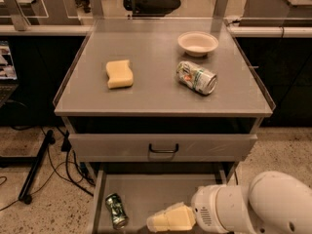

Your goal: Pick green can from middle drawer and place on counter

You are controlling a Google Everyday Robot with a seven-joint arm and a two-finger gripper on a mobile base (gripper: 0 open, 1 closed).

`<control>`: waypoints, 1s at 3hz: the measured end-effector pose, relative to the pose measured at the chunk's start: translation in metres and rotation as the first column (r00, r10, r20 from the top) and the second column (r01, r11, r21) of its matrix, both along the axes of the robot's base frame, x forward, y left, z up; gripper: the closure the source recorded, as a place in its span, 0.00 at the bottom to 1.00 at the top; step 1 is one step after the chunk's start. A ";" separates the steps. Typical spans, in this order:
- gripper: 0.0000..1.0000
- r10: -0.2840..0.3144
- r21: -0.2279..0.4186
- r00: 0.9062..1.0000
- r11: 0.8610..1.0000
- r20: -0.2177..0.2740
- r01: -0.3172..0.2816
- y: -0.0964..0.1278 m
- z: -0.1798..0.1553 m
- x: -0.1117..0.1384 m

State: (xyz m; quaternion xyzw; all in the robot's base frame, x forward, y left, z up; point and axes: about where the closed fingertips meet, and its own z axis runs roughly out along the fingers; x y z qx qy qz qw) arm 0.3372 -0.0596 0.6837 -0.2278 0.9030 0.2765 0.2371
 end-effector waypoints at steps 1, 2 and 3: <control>0.00 0.016 -0.037 0.998 0.999 -0.062 -0.018 0.027 -0.079 0.015; 0.00 0.024 -0.037 0.998 0.999 -0.062 -0.026 0.030 -0.079 0.016; 0.00 -0.008 -0.024 0.998 1.000 -0.067 0.006 0.027 -0.083 0.011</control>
Offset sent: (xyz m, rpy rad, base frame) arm 0.0257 0.0408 -0.1127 -0.0443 0.0955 0.0397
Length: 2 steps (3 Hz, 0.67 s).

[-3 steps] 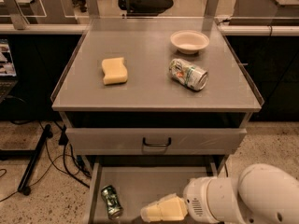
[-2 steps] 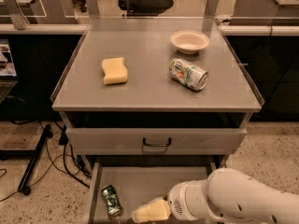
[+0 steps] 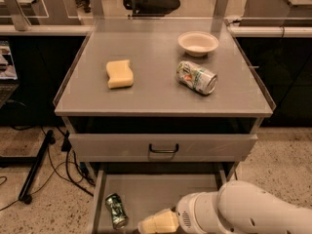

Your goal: Pick green can from middle drawer and place on counter

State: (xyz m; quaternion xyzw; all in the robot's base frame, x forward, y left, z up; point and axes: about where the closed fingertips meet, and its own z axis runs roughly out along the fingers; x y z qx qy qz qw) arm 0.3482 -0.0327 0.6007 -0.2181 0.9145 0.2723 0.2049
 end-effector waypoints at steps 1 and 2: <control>0.00 -0.002 0.033 1.000 0.999 0.007 0.002 0.015 -0.023 0.017; 0.00 0.045 0.070 0.999 0.997 0.002 -0.045 0.040 -0.048 0.039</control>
Offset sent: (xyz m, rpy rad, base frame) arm 0.0694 0.0761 -0.0782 0.1161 0.0043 0.1191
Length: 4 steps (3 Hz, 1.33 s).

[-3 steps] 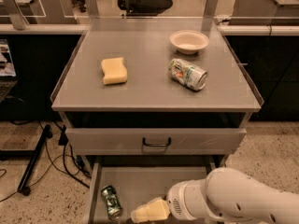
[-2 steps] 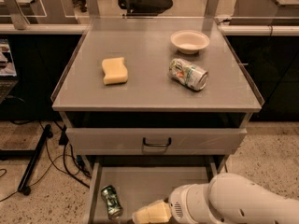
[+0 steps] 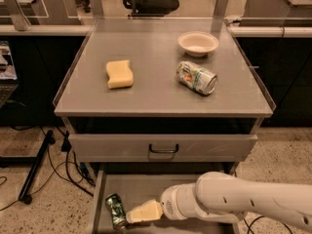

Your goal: Pick green can from middle drawer and place on counter

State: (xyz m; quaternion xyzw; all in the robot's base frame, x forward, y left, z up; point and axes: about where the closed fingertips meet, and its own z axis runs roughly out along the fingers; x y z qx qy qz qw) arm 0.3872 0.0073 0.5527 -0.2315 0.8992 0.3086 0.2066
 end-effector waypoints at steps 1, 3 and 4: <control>0.00 0.066 0.030 0.998 0.997 -0.017 -0.066 0.036 -0.036 0.033; 0.00 0.050 0.018 0.998 0.999 -0.029 -0.050 0.035 -0.040 0.029; 0.00 -0.021 0.004 0.997 1.000 -0.070 0.021 0.027 -0.063 0.035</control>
Offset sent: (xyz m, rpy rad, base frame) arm 0.0508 0.0477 -0.0550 0.0342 0.0284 0.0800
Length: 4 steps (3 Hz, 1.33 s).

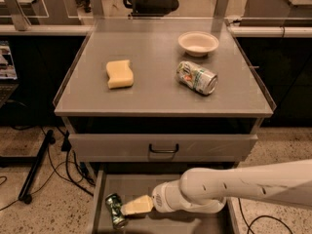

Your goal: Pick green can from middle drawer and place on counter

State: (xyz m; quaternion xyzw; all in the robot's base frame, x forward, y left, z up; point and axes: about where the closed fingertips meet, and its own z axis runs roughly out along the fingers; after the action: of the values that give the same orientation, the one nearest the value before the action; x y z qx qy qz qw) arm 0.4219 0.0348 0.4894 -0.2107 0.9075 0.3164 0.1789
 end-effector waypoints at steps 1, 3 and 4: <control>0.00 -0.046 -0.016 0.999 0.999 -0.019 0.046 -0.005 -0.018 0.010; 0.00 -0.075 -0.045 0.995 0.996 -0.068 0.072 -0.002 -0.058 0.027; 0.00 -0.075 -0.045 0.995 0.996 -0.068 0.072 -0.002 -0.058 0.027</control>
Offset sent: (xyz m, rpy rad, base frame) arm 0.0254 -0.0157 -0.0498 -0.0323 0.0547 -0.1164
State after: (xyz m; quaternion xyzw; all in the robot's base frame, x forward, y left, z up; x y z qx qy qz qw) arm 0.4489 0.0328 0.4310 -0.1696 0.9268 0.2975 0.1543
